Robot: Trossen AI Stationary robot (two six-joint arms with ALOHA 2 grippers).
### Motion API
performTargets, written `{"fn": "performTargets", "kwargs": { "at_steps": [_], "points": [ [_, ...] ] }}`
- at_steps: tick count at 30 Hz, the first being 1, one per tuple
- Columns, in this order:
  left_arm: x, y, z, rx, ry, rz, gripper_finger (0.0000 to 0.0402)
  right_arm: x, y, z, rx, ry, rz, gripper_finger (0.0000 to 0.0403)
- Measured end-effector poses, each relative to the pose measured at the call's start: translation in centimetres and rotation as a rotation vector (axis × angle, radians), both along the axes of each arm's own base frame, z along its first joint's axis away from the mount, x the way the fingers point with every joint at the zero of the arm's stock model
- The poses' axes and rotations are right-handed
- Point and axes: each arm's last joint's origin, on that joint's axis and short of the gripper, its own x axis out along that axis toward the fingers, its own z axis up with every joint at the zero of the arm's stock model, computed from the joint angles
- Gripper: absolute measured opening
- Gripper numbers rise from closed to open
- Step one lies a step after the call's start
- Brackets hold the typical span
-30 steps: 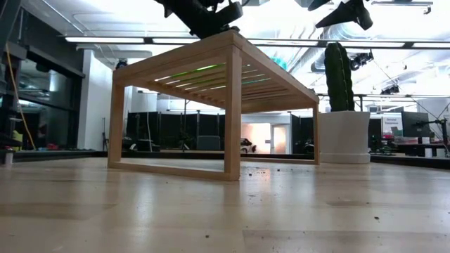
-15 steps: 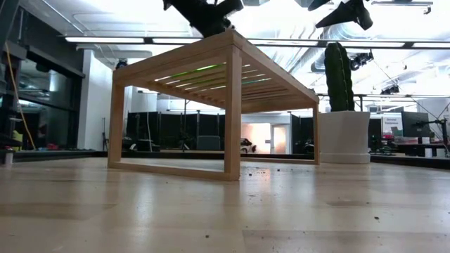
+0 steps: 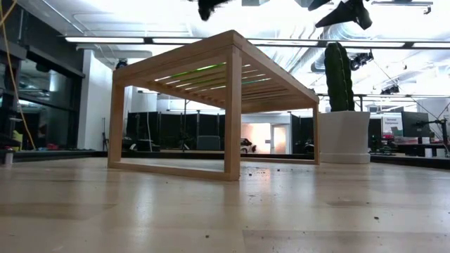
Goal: Place and stack plates onto a shelf
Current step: Return to Home Position
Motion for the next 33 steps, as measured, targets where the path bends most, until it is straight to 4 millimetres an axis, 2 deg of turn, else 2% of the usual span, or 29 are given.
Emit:
{"fn": "performTargets", "kwargs": {
  "at_steps": [2, 8, 11, 14, 19, 26, 30, 33],
  "points": [
    [-1.4, -1.1, 0.4, -0.026, -0.094, -0.004, 0.0158, 0.0, 0.0, 0.0, 0.000, 0.003, 0.016, 0.0200],
    [-6.8, -4.7, 0.0, -0.089, -0.340, 0.066, 0.0138, 0.0, 0.1, 0.0, -0.001, 0.006, 0.035, 0.0200],
    [-9.2, -6.0, -0.3, -0.067, -0.400, 0.107, 0.0131, 0.1, 0.1, 0.1, -0.004, -0.011, 0.045, 0.0200],
    [-10.8, -6.8, -0.7, -0.050, -0.418, 0.144, 0.0127, 0.3, 0.1, 0.5, -0.020, -0.038, 0.064, 0.0200],
    [-12.4, -7.2, -0.4, -0.046, -0.458, 0.146, 0.0120, 0.4, 0.1, 0.9, -0.046, -0.072, 0.075, 0.0200],
    [-12.9, -7.3, -0.7, -0.039, -0.463, 0.141, 0.0089, 0.4, 0.1, 1.0, -0.041, -0.088, 0.072, 0.0200],
    [-13.2, -8.5, -2.0, -0.058, -0.494, 0.087, 0.0021, 0.4, 0.1, 1.0, -0.032, -0.091, 0.068, 0.0200],
    [-13.9, -9.8, -4.2, -0.105, -0.541, 0.077, 0.0009, 0.4, 0.1, 1.0, -0.023, -0.095, 0.064, 0.0200]
  ]
}}
